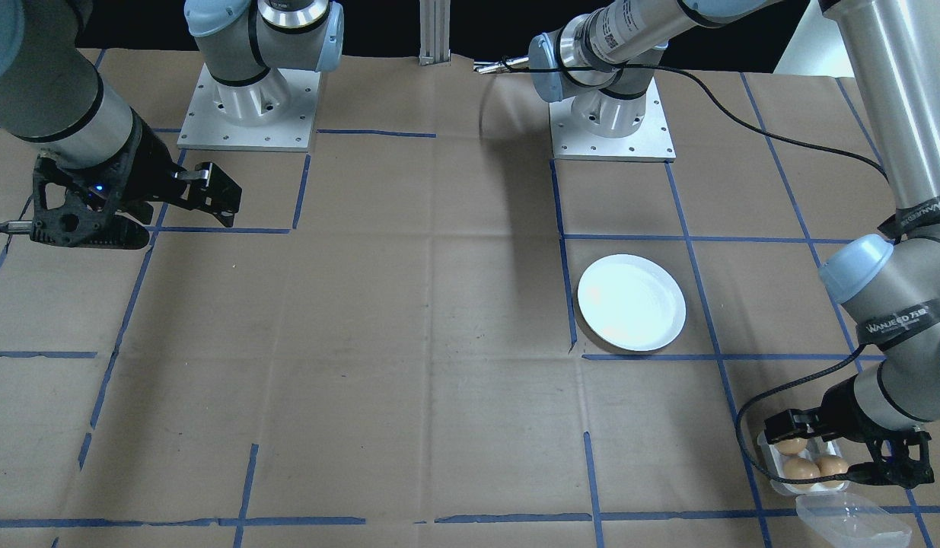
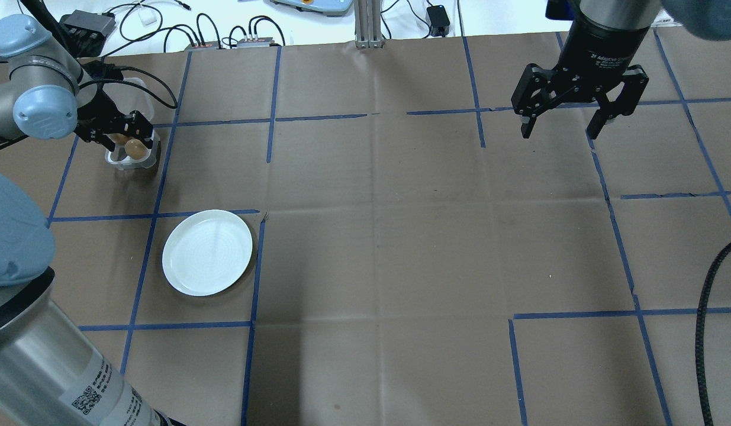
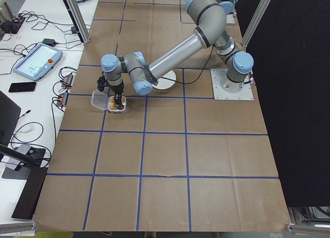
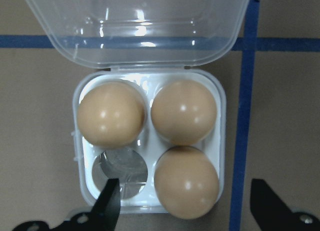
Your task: Place egg on plate
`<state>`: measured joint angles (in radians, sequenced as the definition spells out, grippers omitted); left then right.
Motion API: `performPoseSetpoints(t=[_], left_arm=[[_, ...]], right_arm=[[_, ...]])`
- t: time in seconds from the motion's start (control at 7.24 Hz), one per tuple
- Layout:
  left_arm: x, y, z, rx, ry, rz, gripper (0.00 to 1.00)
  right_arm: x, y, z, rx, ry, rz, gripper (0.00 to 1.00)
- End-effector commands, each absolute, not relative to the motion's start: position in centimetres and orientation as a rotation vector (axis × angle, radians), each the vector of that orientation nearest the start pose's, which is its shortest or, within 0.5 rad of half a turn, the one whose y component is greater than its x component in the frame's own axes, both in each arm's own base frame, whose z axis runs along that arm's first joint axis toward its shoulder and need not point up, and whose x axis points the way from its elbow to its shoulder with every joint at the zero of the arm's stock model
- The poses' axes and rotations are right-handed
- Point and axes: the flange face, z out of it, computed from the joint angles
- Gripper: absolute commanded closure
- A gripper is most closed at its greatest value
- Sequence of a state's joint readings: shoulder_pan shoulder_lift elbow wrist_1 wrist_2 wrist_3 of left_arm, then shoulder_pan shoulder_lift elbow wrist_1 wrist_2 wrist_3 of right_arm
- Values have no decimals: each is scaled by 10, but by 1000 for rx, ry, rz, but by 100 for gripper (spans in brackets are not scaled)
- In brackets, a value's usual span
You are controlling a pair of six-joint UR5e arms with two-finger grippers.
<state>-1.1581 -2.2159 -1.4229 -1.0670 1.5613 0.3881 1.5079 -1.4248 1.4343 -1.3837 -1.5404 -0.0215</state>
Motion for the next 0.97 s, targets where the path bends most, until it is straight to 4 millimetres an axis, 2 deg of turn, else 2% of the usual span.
performPoseSetpoints(t=[0.0, 0.55, 0.83], left_arm=[[158, -695, 215, -41, 3150, -11, 28], [157, -698, 216, -41, 3150, -19, 52], [156, -698, 217, -39, 3149, -21, 74]], right_arm=[[103, -540, 462, 69, 3087, 302, 0], [102, -540, 462, 68, 3089, 302, 0], [103, -540, 462, 69, 3087, 302, 0]])
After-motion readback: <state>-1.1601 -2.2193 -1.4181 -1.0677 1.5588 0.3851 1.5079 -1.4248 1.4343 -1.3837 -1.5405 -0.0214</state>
